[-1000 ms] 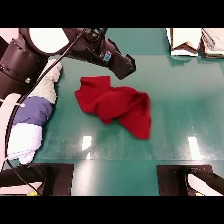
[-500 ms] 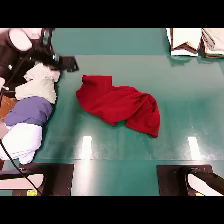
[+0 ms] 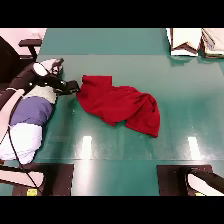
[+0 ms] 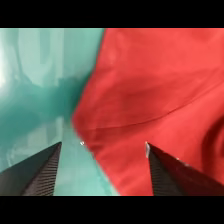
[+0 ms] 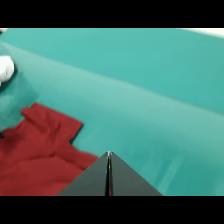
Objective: Fold the shirts.
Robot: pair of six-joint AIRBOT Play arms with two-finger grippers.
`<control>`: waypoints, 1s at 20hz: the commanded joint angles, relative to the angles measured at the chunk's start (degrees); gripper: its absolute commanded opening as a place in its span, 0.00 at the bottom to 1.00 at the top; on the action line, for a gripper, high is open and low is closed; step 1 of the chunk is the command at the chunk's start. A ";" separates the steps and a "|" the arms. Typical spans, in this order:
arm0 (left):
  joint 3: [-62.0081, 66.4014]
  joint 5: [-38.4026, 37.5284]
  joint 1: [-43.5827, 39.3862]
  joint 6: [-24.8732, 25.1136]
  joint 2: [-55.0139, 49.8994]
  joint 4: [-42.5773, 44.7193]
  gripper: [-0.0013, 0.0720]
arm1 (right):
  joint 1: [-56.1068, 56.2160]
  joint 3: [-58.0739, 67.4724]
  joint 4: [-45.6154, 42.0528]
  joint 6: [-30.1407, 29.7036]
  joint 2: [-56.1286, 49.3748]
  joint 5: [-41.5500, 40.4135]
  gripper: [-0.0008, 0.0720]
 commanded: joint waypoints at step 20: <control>24.28 -8.81 -2.32 1.79 1.81 2.89 0.05 | -2.12 -54.36 7.89 -0.81 -14.10 -11.32 0.73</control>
